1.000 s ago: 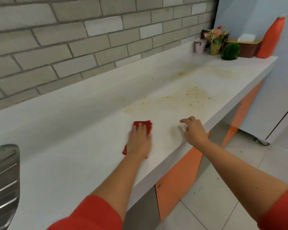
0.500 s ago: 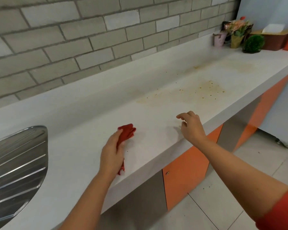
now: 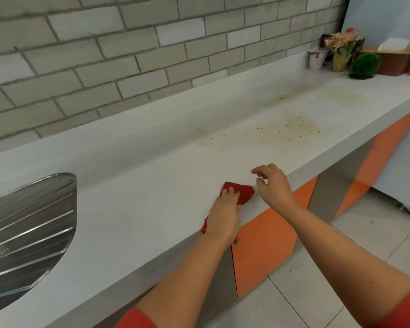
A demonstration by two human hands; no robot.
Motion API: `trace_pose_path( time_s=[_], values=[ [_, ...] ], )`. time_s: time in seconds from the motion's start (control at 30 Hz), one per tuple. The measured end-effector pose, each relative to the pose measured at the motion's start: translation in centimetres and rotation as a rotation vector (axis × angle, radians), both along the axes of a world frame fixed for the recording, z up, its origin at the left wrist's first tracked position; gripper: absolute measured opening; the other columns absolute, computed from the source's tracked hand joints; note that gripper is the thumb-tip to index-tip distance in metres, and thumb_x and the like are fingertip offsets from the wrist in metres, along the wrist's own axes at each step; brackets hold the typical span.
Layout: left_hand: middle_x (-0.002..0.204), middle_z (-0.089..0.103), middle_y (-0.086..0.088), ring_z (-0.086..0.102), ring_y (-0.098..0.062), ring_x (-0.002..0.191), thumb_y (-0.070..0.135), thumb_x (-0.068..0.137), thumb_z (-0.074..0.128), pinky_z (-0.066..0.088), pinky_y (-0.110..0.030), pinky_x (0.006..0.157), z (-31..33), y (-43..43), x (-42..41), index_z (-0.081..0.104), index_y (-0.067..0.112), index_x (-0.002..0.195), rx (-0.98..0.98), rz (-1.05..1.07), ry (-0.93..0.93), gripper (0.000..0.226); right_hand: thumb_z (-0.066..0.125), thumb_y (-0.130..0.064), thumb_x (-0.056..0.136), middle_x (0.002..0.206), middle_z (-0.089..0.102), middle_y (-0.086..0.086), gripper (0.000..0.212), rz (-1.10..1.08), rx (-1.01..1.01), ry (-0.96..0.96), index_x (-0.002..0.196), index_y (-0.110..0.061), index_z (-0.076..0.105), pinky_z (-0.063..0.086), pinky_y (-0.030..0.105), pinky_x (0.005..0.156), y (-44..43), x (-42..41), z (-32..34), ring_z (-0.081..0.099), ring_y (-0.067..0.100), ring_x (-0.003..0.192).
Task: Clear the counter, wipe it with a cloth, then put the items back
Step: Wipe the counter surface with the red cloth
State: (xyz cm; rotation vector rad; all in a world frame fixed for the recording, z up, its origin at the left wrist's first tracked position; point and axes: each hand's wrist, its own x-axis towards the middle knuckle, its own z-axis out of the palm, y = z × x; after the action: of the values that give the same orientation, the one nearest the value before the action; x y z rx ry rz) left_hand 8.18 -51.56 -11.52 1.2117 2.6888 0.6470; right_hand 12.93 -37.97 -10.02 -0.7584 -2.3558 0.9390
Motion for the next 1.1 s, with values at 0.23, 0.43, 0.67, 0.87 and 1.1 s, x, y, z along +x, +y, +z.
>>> trace_pose_path(
  time_s=[0.23,0.43,0.67,0.87,1.1],
  values=[
    [0.158,0.015,-0.003,0.021,-0.021,0.144,0.032,0.102,0.026,0.017,-0.034,0.117,0.2,-7.3,-5.5,0.018,0.016,0.15,-0.133,0.283,0.001,0.051,0.042,0.002,0.093,0.115,0.054,0.012,0.031,-0.035,-0.039,-0.024,0.118,-0.005,0.061,0.037,0.022,0.085,1.2,2.7,-0.2,0.051,0.023,0.111],
    [0.158,0.007,-0.008,0.005,-0.021,0.147,0.037,0.101,0.01,0.002,-0.035,0.118,-0.1,-0.3,-3.9,0.013,0.011,0.15,-0.139,0.192,0.023,0.055,0.042,0.001,0.094,0.111,0.055,0.013,0.031,-0.055,-0.017,-0.079,0.117,-0.005,0.061,0.039,0.022,0.079,1.2,4.2,-1.1,0.052,0.025,0.105],
    [0.146,0.041,-0.007,0.041,-0.023,0.132,0.053,0.097,0.011,0.027,-0.034,0.113,3.4,3.4,-1.5,0.042,0.02,0.139,0.165,0.131,-0.797,0.062,0.038,-0.015,0.097,0.13,0.046,0.014,0.035,0.06,0.167,-0.314,0.128,-0.006,0.051,0.036,0.034,0.102,-2.9,0.3,0.2,0.039,0.03,0.124],
    [0.148,0.038,0.005,0.052,-0.026,0.122,0.046,0.099,0.027,0.042,-0.038,0.102,5.1,0.6,-5.6,0.023,0.038,0.146,0.448,0.218,-0.654,0.048,0.013,-0.042,0.101,0.158,0.003,0.016,0.057,0.076,0.405,-0.659,0.151,-0.014,0.008,-0.008,0.046,0.117,-6.0,-3.4,-1.7,-0.006,0.032,0.146],
    [0.143,0.043,-0.002,0.043,-0.02,0.129,0.035,0.1,0.035,0.032,-0.029,0.104,3.9,-1.6,-9.6,0.038,0.024,0.141,0.503,0.305,-0.304,0.043,0.018,-0.034,0.101,0.159,0.008,0.007,0.054,-0.006,0.356,-0.59,0.151,-0.013,0.012,0.004,0.041,0.119,4.5,-1.9,-1.8,0.0,0.021,0.147]
  ],
)
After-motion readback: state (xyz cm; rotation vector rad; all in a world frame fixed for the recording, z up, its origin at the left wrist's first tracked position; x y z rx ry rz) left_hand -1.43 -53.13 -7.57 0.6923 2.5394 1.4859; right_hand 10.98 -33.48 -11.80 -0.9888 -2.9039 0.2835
